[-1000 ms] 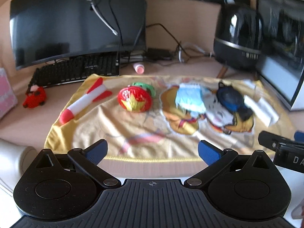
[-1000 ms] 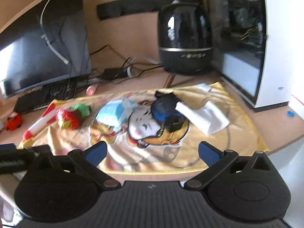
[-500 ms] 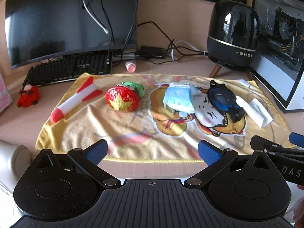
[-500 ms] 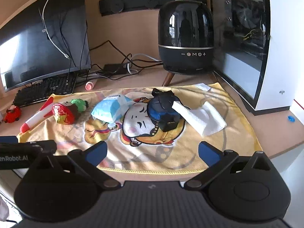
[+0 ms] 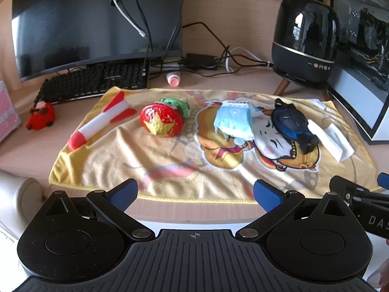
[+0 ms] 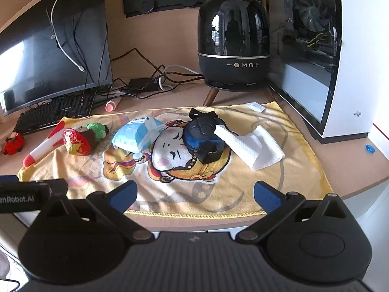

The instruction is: Organize soft objects

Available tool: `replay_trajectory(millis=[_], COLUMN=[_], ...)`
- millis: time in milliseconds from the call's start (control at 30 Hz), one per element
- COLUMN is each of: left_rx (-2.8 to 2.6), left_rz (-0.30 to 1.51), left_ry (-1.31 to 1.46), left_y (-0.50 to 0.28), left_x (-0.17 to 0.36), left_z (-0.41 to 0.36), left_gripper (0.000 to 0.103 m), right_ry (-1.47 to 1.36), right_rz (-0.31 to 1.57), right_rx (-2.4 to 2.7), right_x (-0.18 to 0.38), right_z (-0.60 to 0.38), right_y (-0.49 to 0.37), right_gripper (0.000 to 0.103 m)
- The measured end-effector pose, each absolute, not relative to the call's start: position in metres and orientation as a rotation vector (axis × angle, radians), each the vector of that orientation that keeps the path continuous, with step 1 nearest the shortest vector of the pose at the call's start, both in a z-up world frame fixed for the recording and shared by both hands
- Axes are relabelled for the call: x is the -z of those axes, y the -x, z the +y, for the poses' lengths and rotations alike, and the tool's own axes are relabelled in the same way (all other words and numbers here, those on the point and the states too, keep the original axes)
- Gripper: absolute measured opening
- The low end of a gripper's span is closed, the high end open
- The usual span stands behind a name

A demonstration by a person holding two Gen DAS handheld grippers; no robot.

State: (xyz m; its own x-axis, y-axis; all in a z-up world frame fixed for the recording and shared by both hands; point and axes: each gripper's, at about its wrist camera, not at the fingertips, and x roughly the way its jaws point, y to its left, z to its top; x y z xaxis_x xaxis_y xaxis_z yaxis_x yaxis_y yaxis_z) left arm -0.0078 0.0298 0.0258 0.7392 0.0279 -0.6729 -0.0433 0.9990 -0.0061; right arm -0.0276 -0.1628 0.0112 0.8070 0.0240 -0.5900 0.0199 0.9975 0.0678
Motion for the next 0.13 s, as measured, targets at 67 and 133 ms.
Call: replay_trajectory(millis=[67, 133], left_rx=[-0.041, -0.048], left_rz=[0.740, 0.734], left_ry=[0.024, 0.024], left_y=[0.0085, 0.0101], left_x=[-0.0254, -0.0256], left_z=[0.0303, 0.0314], left_gripper=[0.103, 0.103], right_ry=[-0.066, -0.065], right_rz=[0.631, 0.626], right_rx=[-0.008, -0.011], right_x=[-0.0114, -0.0120], right_z=[-0.1621, -0.1619], right_y=[0.0283, 0.0295], right_gripper=[0.103, 0.103])
